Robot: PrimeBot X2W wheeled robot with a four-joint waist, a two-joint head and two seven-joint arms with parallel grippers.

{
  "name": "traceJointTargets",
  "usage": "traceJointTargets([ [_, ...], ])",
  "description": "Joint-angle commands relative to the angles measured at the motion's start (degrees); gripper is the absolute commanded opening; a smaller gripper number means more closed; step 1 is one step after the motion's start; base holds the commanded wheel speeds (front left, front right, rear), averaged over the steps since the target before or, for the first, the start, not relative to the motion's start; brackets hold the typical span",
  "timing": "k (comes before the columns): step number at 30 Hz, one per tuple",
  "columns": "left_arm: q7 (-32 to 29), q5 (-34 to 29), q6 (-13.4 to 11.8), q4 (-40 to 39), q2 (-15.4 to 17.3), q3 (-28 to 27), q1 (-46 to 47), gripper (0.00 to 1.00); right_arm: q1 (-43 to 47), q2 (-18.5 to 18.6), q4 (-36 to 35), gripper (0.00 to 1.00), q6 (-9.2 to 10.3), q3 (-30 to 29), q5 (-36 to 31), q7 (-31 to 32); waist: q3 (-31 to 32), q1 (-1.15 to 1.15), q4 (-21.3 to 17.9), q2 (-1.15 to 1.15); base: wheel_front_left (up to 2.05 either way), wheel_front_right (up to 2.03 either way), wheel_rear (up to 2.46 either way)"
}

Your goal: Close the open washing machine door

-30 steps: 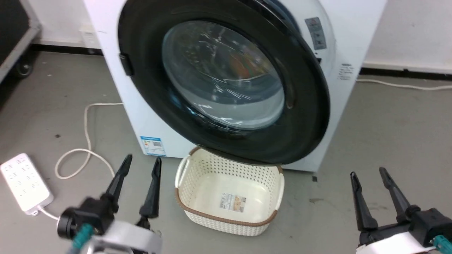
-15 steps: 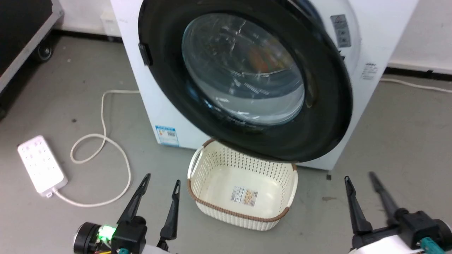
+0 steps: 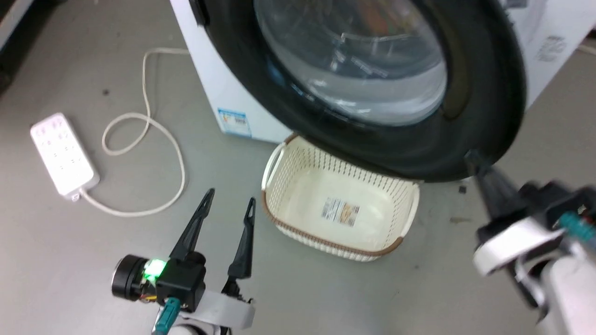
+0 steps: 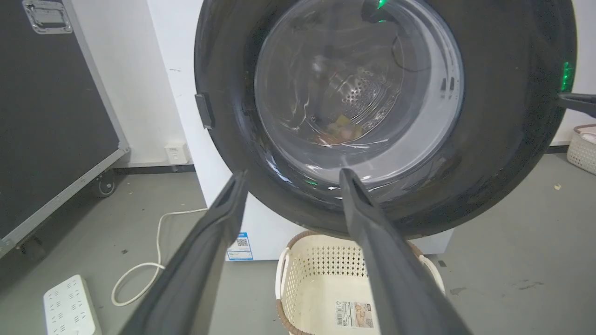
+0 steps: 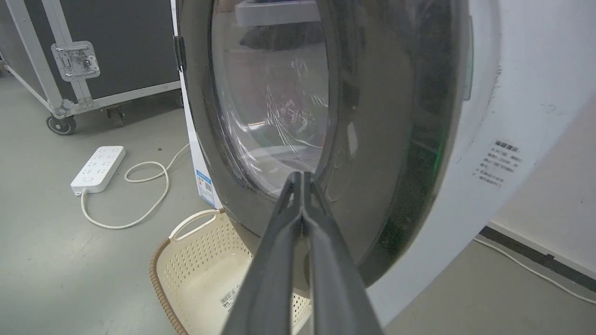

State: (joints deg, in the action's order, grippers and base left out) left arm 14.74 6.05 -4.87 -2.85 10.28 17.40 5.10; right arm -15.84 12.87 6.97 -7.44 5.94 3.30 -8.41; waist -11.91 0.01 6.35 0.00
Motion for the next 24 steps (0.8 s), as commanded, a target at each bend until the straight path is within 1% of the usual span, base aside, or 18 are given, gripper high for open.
traceJointTargets([
  [1,0.26,-0.41,0.42,-0.32,-0.48,-0.31,1.15,1.0,-2.67,1.9,1.32,0.0,-0.05,0.07,1.78,0.63,-2.88,-0.01,1.55,0.0,0.0,0.0,0.0],
  [5,0.26,-0.93,0.83,-0.53,-1.47,-0.9,2.38,1.0,-8.41,5.98,4.58,0.0,-0.05,0.13,5.47,1.91,-5.79,-0.01,2.5,0.0,0.0,0.0,0.0],
  [10,0.26,-1.67,1.35,-1.27,-2.85,-1.21,3.59,1.0,-14.81,9.74,8.49,0.0,-0.05,0.43,8.62,2.6,-8.48,-0.01,3.54,0.0,0.0,0.0,0.0],
  [16,0.26,-2.35,2.05,-1.65,-3.93,-1.6,4.79,1.0,-22.5,11.85,13.18,0.0,-0.05,-1.05,10.75,3.1,-11.44,-0.01,4.61,0.0,0.0,0.0,0.0],
  [24,0.26,-2.8,2.63,-1.73,-5.1,-1.96,6.23,1.0,-32.01,14.02,21.27,0.0,-0.05,-2.76,10.71,3.18,-14.18,-0.01,5.98,0.0,0.0,0.0,0.0],
])
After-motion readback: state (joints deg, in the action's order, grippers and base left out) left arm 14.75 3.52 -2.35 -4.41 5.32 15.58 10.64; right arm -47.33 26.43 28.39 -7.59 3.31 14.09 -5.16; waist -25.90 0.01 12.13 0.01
